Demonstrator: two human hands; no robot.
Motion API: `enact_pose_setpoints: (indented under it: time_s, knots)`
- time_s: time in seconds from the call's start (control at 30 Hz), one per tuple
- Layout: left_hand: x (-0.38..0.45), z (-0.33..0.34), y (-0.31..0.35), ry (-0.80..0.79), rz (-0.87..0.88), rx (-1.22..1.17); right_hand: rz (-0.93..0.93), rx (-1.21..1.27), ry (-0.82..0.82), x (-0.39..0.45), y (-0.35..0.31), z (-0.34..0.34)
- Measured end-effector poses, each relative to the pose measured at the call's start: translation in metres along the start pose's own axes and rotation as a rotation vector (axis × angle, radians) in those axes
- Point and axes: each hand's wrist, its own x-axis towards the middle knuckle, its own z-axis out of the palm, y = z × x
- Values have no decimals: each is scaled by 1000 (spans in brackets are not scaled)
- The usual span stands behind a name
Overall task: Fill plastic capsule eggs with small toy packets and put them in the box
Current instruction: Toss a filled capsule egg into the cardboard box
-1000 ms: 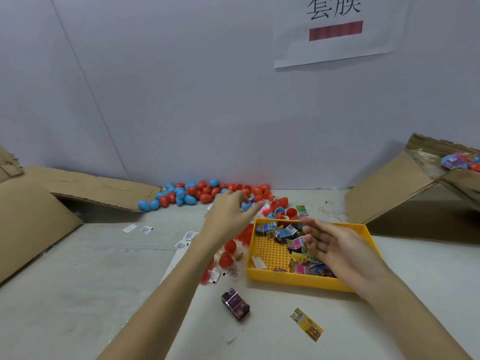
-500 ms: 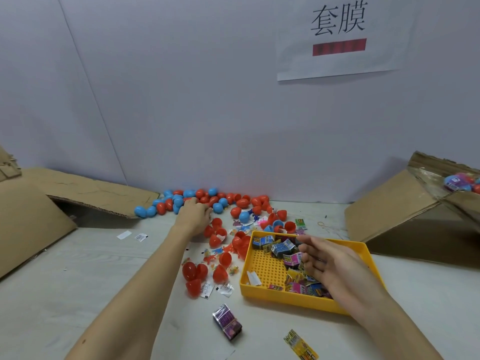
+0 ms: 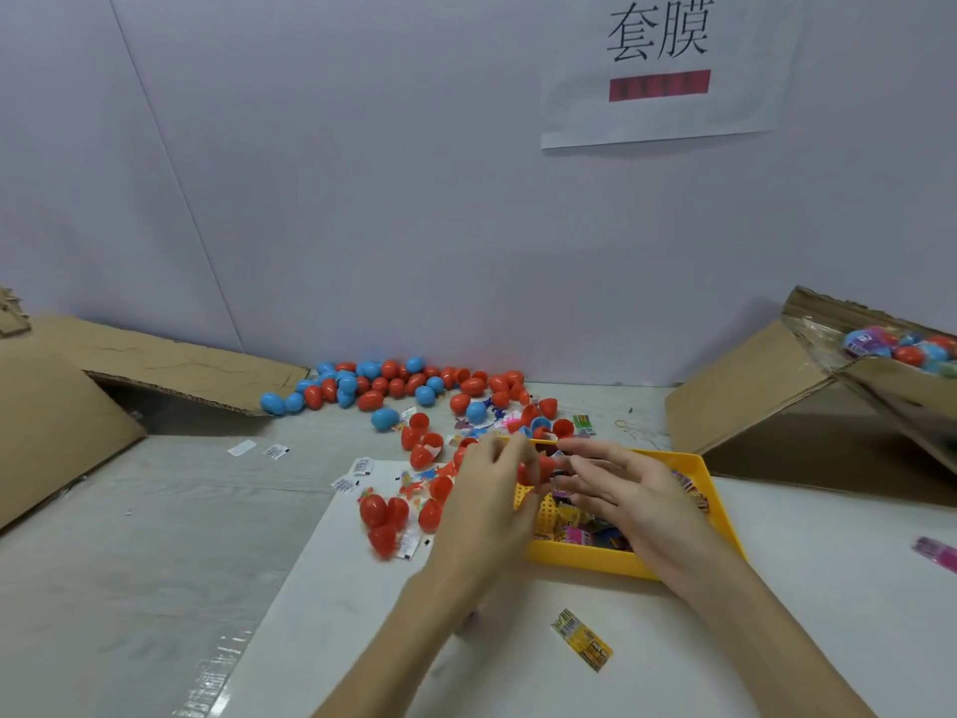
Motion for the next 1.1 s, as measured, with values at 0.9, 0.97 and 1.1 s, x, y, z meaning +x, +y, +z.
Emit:
enact_pose_setpoints:
  time_s: [0.9,0.97,1.1]
  knots:
    - [-8,-1,2,69,86,-212,45,457,215,3,-15,-30]
    - [-8,-2,3,68,77,-190,55,376,309,1,-17,-41]
    - [-10,-3,4,54,80,-140,83,-284,426,-3,-15,-54]
